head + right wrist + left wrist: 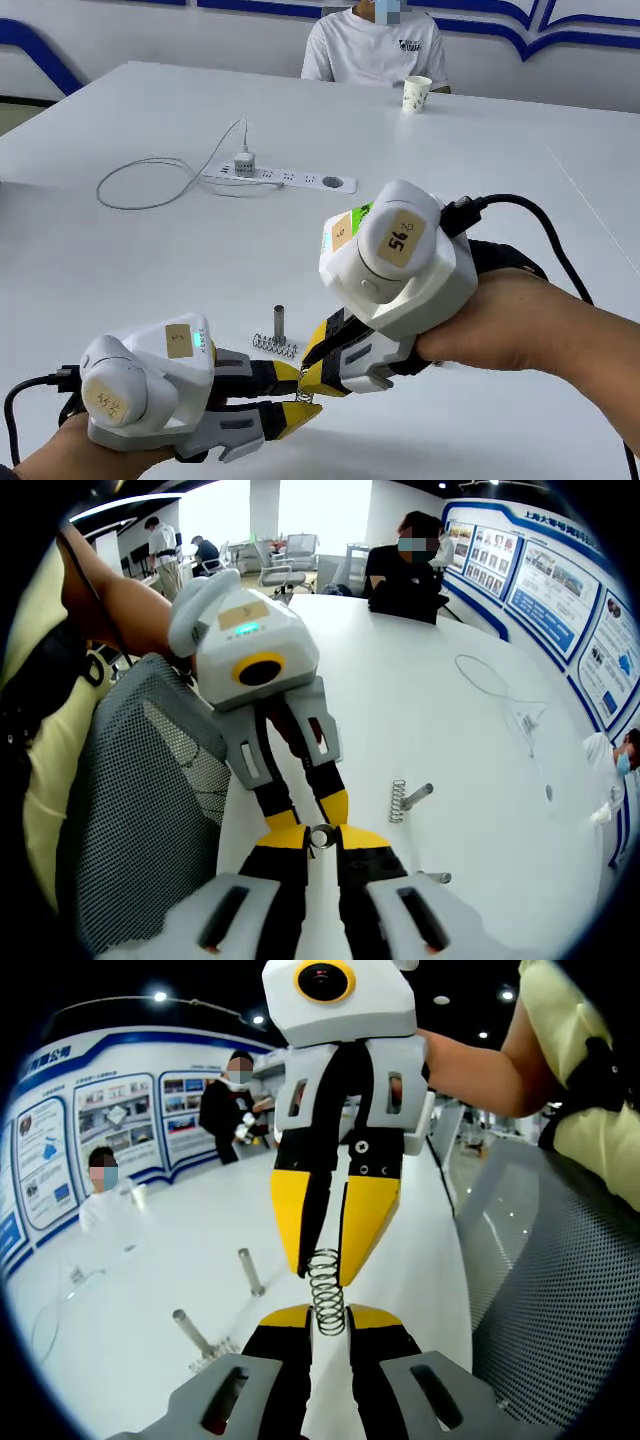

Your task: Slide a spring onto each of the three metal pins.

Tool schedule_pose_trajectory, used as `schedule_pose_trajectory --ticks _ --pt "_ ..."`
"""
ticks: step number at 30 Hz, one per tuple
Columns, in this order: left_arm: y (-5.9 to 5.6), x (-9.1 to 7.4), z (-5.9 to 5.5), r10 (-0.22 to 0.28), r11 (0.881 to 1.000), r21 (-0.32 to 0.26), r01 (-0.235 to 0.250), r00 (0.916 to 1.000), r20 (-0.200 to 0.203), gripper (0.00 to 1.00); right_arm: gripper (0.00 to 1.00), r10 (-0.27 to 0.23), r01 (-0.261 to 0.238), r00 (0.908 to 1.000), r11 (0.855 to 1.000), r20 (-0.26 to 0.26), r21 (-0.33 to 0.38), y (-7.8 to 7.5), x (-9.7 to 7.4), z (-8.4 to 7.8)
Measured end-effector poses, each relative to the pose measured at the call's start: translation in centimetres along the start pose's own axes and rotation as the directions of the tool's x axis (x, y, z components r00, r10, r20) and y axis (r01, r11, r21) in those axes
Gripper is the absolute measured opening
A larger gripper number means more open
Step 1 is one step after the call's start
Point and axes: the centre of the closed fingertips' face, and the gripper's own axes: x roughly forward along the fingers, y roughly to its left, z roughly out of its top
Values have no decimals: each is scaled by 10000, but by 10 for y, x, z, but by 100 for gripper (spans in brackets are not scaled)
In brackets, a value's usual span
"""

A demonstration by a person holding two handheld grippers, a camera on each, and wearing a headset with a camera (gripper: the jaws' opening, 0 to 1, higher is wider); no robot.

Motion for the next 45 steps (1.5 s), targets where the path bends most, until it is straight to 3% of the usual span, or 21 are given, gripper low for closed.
schedule_pose_trajectory --ticks 8,25,36,45 --pt "5 -3 -4 163 9996 -245 -164 9999 -32 21 11 -114 114 9999 9999 -41 96 -5 -4 -3" --pt "23 -20 -12 965 9915 -872 -963 9953 -12 32 11 -946 951 9955 9936 -106 618 -35 -29 -17" --pt "30 -31 -25 1460 9806 -1298 -1470 9891 -171 40 11 -1673 1671 9859 9806 -71 1029 -61 -49 -25" --pt "29 -34 -29 1572 9763 -1468 -1589 9873 -236 42 11 -2128 2147 9767 9709 -296 1056 -82 -53 -32"
